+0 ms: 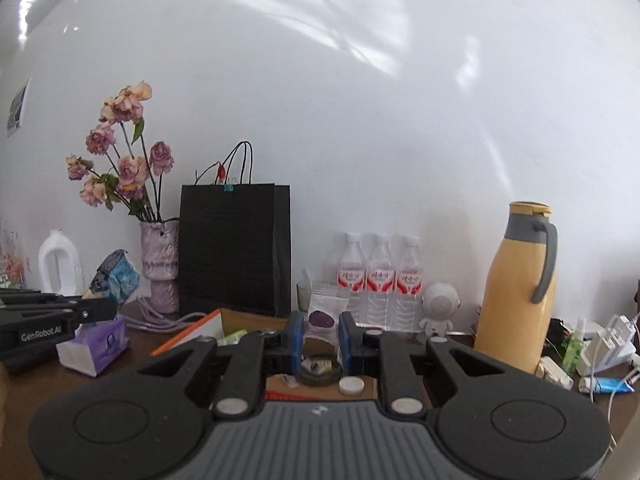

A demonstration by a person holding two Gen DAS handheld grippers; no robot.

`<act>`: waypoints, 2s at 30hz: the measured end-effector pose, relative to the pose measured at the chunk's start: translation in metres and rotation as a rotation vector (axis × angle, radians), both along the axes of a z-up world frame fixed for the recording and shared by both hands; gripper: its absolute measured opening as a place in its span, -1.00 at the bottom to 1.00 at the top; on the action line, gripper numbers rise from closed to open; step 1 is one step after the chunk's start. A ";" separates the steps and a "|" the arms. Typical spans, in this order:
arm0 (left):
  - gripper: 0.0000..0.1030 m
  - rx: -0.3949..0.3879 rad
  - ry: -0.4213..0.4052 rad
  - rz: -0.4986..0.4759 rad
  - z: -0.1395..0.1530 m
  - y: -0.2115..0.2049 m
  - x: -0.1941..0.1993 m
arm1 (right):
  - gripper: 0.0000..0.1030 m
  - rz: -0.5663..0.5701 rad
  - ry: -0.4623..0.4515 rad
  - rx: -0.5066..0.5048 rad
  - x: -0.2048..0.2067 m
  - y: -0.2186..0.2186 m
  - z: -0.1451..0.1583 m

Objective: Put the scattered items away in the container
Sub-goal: 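Carry the packet and blue wrapper into the box and open both tools, then withdraw both open tools from the box toward the table items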

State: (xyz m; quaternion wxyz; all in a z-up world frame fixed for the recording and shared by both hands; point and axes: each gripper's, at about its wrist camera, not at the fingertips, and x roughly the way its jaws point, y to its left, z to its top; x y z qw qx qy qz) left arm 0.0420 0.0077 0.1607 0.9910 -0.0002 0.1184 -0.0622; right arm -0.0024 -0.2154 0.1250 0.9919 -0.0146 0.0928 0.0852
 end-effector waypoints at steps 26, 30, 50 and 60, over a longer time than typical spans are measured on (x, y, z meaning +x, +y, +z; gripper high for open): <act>-0.33 0.114 0.531 -0.095 -0.095 -0.016 0.317 | -0.56 0.064 0.757 -0.079 0.362 0.026 -0.105; -0.22 0.074 0.520 -0.071 -0.078 -0.004 0.308 | -0.55 0.069 0.751 0.023 0.360 0.011 -0.091; 0.85 0.151 0.434 0.082 -0.028 0.015 0.182 | 0.07 0.011 0.752 0.002 0.274 0.011 -0.042; 1.00 0.065 0.004 0.036 -0.049 0.022 0.050 | 0.33 0.053 0.186 0.001 0.133 0.028 -0.046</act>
